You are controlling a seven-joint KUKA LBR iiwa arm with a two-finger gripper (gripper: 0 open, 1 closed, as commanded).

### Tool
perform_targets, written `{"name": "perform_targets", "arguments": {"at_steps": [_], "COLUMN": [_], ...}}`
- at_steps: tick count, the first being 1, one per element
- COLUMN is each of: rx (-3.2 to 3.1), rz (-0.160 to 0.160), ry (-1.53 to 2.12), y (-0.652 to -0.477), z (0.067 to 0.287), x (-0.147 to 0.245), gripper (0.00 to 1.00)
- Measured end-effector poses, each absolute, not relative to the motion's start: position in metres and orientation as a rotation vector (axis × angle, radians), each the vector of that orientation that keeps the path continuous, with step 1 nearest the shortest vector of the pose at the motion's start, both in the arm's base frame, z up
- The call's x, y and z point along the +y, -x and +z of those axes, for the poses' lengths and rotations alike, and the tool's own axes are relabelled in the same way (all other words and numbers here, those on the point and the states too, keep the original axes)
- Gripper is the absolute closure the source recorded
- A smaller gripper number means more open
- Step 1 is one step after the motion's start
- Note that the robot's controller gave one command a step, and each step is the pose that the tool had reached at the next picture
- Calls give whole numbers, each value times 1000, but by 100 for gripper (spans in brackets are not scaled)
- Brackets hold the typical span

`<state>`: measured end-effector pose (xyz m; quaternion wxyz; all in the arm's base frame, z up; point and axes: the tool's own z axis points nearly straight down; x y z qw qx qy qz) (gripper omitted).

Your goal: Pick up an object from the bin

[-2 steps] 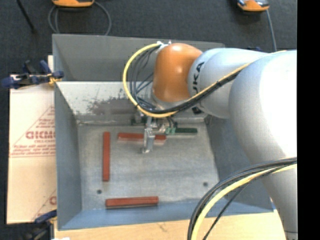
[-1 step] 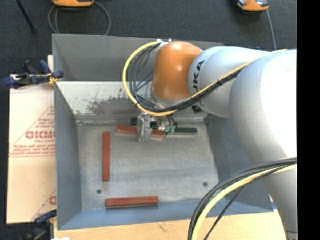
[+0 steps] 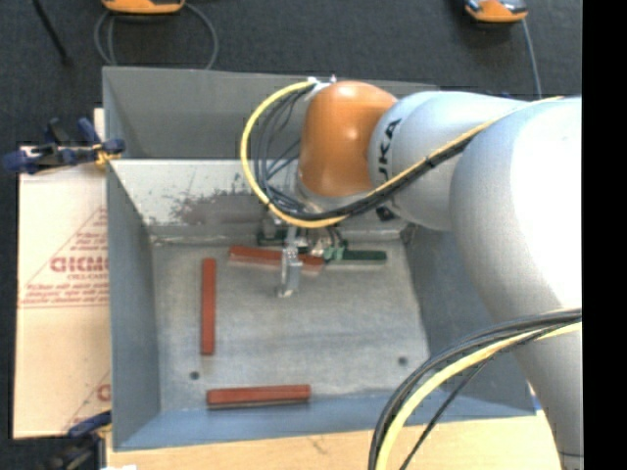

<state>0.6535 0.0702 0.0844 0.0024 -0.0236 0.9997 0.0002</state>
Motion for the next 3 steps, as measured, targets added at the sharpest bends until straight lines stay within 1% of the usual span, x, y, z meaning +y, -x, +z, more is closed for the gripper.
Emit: {"name": "perform_targets", "arguments": {"at_steps": [1, 2, 3], "rx": [3140, 3128, 3127], "rz": [4, 5, -1], "ry": [10, 9, 85], "y": [-651, -654, -628], "z": [72, 76, 246], "x": [64, 64, 56], "gripper": [0, 100, 100]}}
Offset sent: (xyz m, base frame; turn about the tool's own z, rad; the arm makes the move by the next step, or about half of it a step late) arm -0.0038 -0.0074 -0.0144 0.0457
